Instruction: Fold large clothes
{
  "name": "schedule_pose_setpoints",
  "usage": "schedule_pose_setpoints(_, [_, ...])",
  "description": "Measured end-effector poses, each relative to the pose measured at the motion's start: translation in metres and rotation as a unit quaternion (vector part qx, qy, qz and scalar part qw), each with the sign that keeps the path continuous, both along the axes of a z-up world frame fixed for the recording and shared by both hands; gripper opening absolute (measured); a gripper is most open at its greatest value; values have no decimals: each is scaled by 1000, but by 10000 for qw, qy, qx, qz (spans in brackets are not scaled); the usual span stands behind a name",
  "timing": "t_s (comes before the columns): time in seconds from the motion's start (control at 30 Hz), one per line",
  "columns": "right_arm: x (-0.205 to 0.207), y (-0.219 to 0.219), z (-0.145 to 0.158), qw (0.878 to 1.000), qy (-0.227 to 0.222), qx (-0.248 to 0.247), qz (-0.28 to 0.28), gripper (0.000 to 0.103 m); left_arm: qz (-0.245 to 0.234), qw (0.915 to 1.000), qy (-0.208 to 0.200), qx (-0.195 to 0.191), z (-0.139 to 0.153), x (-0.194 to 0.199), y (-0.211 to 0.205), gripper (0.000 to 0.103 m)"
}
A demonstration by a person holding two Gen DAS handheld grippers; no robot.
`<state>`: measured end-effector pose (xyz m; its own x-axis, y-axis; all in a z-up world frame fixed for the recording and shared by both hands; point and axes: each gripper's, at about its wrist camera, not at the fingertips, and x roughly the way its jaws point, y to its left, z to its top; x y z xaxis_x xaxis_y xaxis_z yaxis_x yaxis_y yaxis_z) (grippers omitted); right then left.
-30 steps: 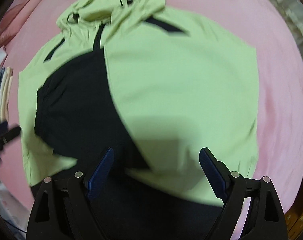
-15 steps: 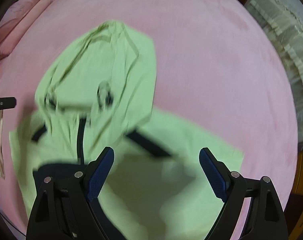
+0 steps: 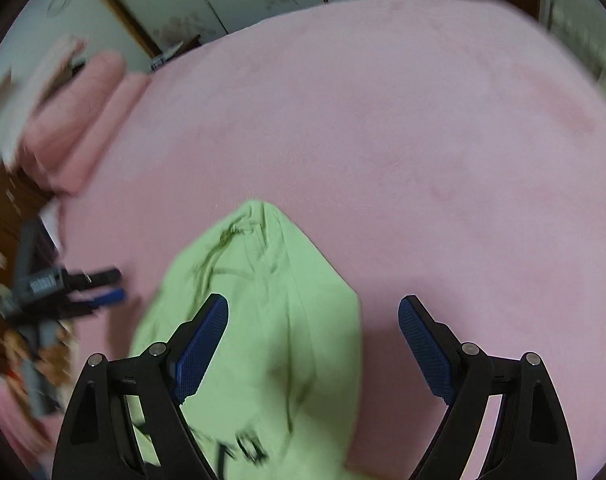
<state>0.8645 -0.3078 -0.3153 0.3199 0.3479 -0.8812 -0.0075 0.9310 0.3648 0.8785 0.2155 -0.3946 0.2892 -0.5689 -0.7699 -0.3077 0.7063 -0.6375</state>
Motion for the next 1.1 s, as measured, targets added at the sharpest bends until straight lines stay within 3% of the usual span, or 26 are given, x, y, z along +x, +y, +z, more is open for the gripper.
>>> schedule_pose_setpoints(0.03, [9, -6, -12, 9995, 239, 193, -104, 88, 43, 9999, 105, -47, -9, 3, 0, 72])
schedule_pose_setpoints(0.13, [25, -26, -49, 9924, 793, 707, -625, 83, -69, 9988, 69, 482, -24, 2, -12, 67])
schedule_pose_setpoints(0.23, [33, -38, -64, 9891, 839, 879, -829, 68, -313, 9972, -75, 675, -31, 7, -26, 65])
schedule_pose_setpoints(0.27, [35, -41, -64, 9889, 777, 964, -818, 64, -366, 9973, -144, 614, -32, 10, -29, 60])
schedule_pose_setpoints(0.33, [40, -45, -66, 9854, 721, 1363, -720, 38, -506, 9979, -202, 339, -35, 12, -38, 39])
schedule_pose_setpoints(0.37, [44, -46, -69, 9800, 818, 1692, -650, 34, -594, 9977, -207, 265, -37, 9, -46, 26])
schedule_pose_setpoints(0.47, [51, -46, -69, 9727, 908, 2072, -520, 16, -1061, 9886, -612, 874, -24, 7, -70, 8])
schedule_pose_setpoints(0.57, [53, -45, -49, 9735, 543, 2207, -245, 10, -1230, 9799, -1180, 1033, -4, -8, -83, 5])
schedule_pose_setpoints(0.67, [50, -47, -18, 9729, 205, 2296, 189, 8, -1131, 9766, -1671, 750, 21, -25, -80, 3])
schedule_pose_setpoints(0.73, [42, -51, 6, 9712, 36, 2332, 478, 7, -1310, 9711, -1920, 545, 42, -41, -81, 2])
schedule_pose_setpoints(0.87, [1, -66, 65, 9563, -586, 2687, 995, 7, -1720, 9590, -2177, 582, 93, -81, -79, 2])
schedule_pose_setpoints(0.97, [-28, -76, 93, 9478, -902, 2859, 1086, 7, -1966, 9502, -2283, 792, 127, -115, -81, 2])
schedule_pose_setpoints(1.1, [-75, -75, 117, 9473, -1088, 2714, 1312, 7, -2435, 9271, -2458, 1441, 158, -169, -98, 3])
